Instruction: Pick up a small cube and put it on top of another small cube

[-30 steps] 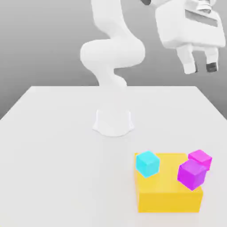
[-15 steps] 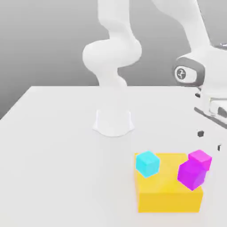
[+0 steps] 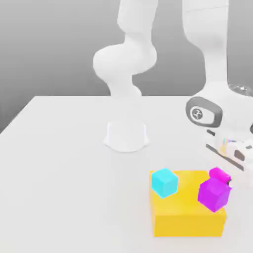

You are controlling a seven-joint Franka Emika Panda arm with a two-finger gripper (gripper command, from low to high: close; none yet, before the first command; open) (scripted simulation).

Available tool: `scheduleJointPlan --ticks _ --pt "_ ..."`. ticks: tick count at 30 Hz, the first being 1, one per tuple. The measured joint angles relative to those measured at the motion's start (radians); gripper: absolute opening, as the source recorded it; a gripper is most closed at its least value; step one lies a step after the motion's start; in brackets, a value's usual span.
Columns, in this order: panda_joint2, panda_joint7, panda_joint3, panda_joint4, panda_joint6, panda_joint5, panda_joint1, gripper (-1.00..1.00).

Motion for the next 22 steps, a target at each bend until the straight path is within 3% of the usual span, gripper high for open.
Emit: scheduleJointPlan --ticks 5,14,18,19,22 --pt "-0.167 -0.038 0.019 -0.016 -0.151 0.068 -0.022 -1.0" --pt "-0.336 0.152 -0.09 0.203 -0.538 0.088 -0.229 -1.0" --pt "-0.253 0.172 -0.1 0.2 -0.452 0.092 -0.241 -1.0" --pt "-0.228 0.173 -0.098 0.193 -0.421 0.093 -0.244 1.0" --pt "-0.228 0.173 -0.098 0.193 -0.421 0.093 -0.248 1.0"
